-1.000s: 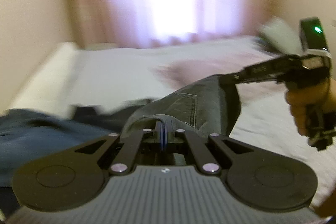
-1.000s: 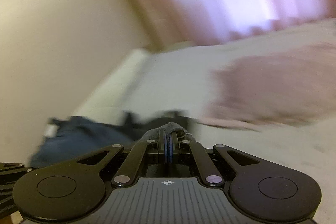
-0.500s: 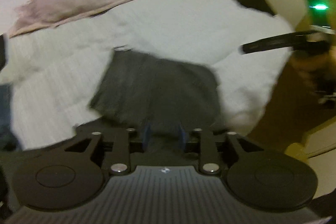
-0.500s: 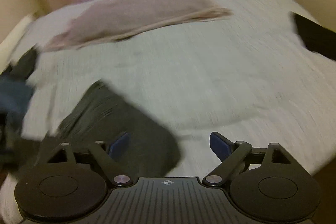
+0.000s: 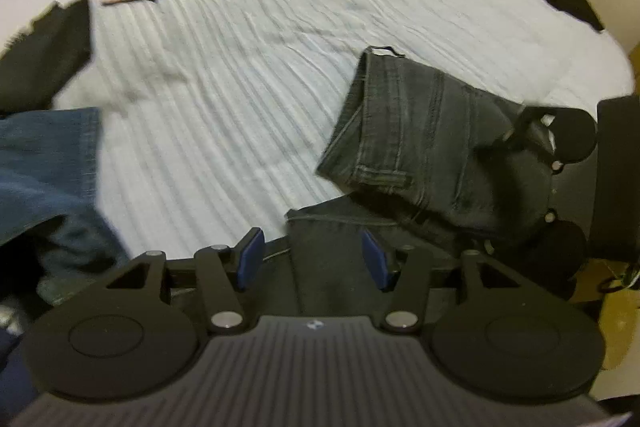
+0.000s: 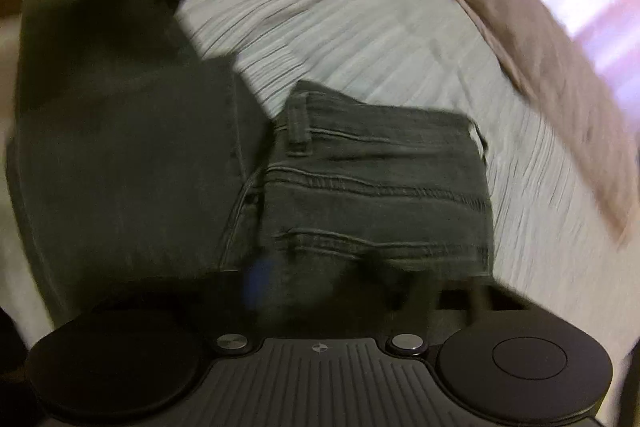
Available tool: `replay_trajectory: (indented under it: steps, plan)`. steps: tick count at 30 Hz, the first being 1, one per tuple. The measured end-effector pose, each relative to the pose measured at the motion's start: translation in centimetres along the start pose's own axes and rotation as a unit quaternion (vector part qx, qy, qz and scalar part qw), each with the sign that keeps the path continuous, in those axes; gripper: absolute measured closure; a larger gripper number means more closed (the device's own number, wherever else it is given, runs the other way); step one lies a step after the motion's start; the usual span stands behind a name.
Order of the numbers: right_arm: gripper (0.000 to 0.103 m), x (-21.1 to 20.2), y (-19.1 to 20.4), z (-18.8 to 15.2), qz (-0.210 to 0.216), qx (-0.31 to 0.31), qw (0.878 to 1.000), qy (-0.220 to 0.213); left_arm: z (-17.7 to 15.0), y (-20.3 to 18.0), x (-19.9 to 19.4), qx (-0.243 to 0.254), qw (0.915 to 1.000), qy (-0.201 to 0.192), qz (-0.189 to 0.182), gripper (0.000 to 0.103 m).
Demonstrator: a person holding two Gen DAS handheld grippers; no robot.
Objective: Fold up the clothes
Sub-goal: 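Lift the grey jeans off the pile with both grippers and carry them onto the bed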
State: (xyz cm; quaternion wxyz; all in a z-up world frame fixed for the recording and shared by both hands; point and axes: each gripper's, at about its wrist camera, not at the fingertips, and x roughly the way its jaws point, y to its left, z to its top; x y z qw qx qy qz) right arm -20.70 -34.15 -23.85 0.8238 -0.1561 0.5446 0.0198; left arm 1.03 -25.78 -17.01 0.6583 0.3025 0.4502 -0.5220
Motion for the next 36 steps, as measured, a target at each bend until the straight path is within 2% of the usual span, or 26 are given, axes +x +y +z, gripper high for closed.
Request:
replay_trajectory:
  steps: [1,4,7,10,13,16,19,21,22,23,24,25,26,28,31,33,34,35,36]
  plan:
    - [0.088,-1.0,-1.0,0.0,-0.008,0.025,1.0,-0.006,0.2,0.1,0.4,0.002,1.0,-0.002,-0.005,0.054]
    - [0.091,-5.1,-5.9,-0.8,-0.036,0.14,0.989,-0.035,0.9,0.2,1.9,-0.01,0.9997,0.001,-0.022,0.053]
    - [0.097,-8.9,-11.4,-2.0,-0.071,0.26,0.961,-0.057,1.7,-0.3,3.7,-0.028,0.9986,-0.003,-0.045,0.042]
    - [0.097,-10.5,-15.2,-4.0,-0.088,0.353,0.93,-0.051,2.7,-1.3,5.6,-0.048,0.9966,-0.013,-0.066,0.034]
    - [0.097,-10.2,-17.1,-6.2,-0.091,0.406,0.909,-0.035,3.0,-2.1,8.6,-0.073,0.9952,0.007,-0.064,0.034]
    - [0.097,-9.2,-16.9,-6.9,-0.096,0.418,0.903,-0.026,2.7,-2.0,11.4,-0.11,0.992,0.025,-0.057,0.035]
    - [0.097,-8.3,-16.9,-7.4,-0.099,0.432,0.896,-0.02,2.6,-1.6,13.1,-0.128,0.9891,0.014,-0.071,0.044]
    - [0.097,-7.5,-17.2,-7.0,-0.102,0.428,0.898,-0.013,2.9,-1.5,13.9,-0.13,0.9886,0.013,-0.075,0.053]
    - [0.094,-7.2,-17.1,-6.6,-0.104,0.417,0.903,-0.009,3.0,-1.4,14.2,-0.128,0.9889,0.015,-0.073,0.056]
    - [0.072,-6.8,-17.0,-6.1,-0.109,0.403,0.909,-0.004,3.2,-1.4,14.1,-0.126,0.9895,0.015,-0.071,0.064]
    - [0.057,-6.2,-16.4,-5.2,-0.125,0.378,0.917,0.002,3.4,-1.3,14.0,-0.123,0.99,0.012,-0.068,0.074]
    - [0.028,-6.2,-15.8,-4.8,-0.138,0.357,0.924,-0.001,3.5,-1.2,13.6,-0.123,0.9901,0.007,-0.067,0.079]
    - [0.025,-6.2,-15.3,-4.3,-0.148,0.336,0.93,-0.005,3.6,-1.0,13.1,-0.123,0.9901,0.002,-0.067,0.084]
    - [0.025,-5.9,-14.5,-3.2,-0.141,0.295,0.945,-0.017,3.8,-0.8,12.6,-0.124,0.99,-0.004,-0.067,0.084]
    - [0.026,-4.9,-14.0,-2.0,-0.124,0.262,0.957,-0.023,4.0,-0.6,12.7,-0.127,0.9896,0.002,-0.067,0.084]
    - [0.049,-4.2,-13.9,-1.4,-0.107,0.246,0.963,-0.019,4.2,-0.5,12.7,-0.129,0.9893,0.005,-0.068,0.084]
    - [0.081,-4.0,-13.9,-1.2,-0.097,0.237,0.966,-0.013,4.2,-0.4,12.8,-0.13,0.9892,0.007,-0.068,0.084]
    - [0.086,-3.9,-13.8,-1.0,-0.098,0.228,0.969,-0.005,4.3,-0.4,12.8,-0.131,0.989,0.009,-0.068,0.084]
    - [0.086,-4.2,-13.7,-1.1,-0.101,0.224,0.969,-0.006,4.4,-0.3,12.8,-0.132,0.9889,0.011,-0.068,0.084]
